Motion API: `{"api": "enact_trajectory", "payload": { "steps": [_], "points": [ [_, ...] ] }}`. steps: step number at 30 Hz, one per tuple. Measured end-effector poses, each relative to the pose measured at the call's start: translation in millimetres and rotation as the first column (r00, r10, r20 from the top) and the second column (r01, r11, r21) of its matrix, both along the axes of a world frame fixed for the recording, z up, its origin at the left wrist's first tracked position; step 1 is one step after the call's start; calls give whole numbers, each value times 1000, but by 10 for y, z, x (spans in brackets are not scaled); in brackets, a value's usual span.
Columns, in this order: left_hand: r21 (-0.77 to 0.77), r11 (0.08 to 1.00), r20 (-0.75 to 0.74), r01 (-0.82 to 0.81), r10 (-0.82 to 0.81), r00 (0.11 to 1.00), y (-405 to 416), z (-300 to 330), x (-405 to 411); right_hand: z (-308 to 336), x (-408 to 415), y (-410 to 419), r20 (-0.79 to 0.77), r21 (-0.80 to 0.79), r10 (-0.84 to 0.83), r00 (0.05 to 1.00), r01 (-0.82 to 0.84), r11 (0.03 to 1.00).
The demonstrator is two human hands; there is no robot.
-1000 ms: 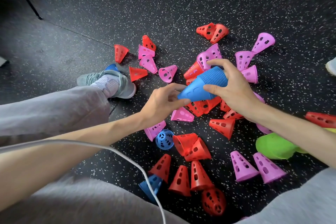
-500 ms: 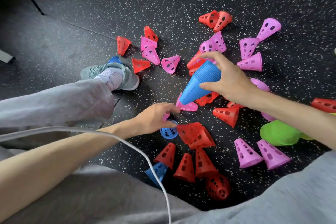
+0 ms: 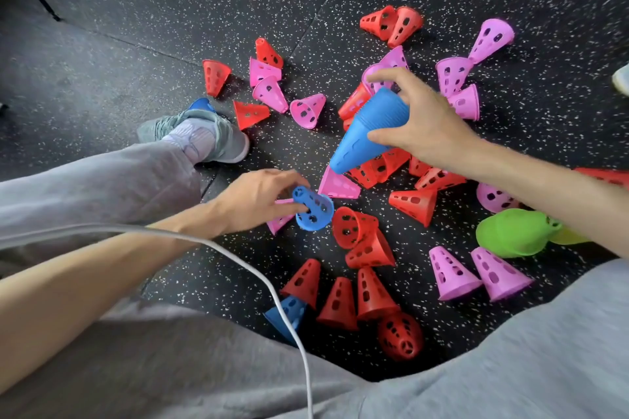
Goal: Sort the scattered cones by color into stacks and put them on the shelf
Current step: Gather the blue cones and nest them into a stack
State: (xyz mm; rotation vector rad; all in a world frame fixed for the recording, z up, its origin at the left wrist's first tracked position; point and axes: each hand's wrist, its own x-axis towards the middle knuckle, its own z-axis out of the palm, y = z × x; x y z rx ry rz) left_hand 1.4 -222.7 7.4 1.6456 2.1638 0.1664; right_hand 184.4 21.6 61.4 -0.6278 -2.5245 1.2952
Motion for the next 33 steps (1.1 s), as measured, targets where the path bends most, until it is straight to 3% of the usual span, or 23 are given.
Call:
{"api": "enact_trajectory", "payload": {
  "steps": [3,6,9,12,22,27,33],
  "points": [
    [203,972,45,-121,114,992,34,268,-29,52,-22,140,-48,1,-57,997,57,998],
    [371,839,248,-399,324,913,132,401,14,135,-22,251,-93,-7,-104,990,103,995],
    [359,684,483,-635,446,753,208,447,84,208,-24,336,-133,-42,-138,981,134,990],
    [276,627,654,-728,432,621,280,491,237,270,-13,328,-154,-124,-152,976,133,983],
    [217,670,744,-710,358,565,471,593,556,190,10,164,-144,-312,-23,989,-24,950],
    [231,670,732,-705,358,580,437,554,565,176,9,126,-70,-248,68,995,-84,965],
    [185,792,641,-582,352,682,345,395,535,162,15,74,-29,-157,96,995,-99,983]
  ]
}}
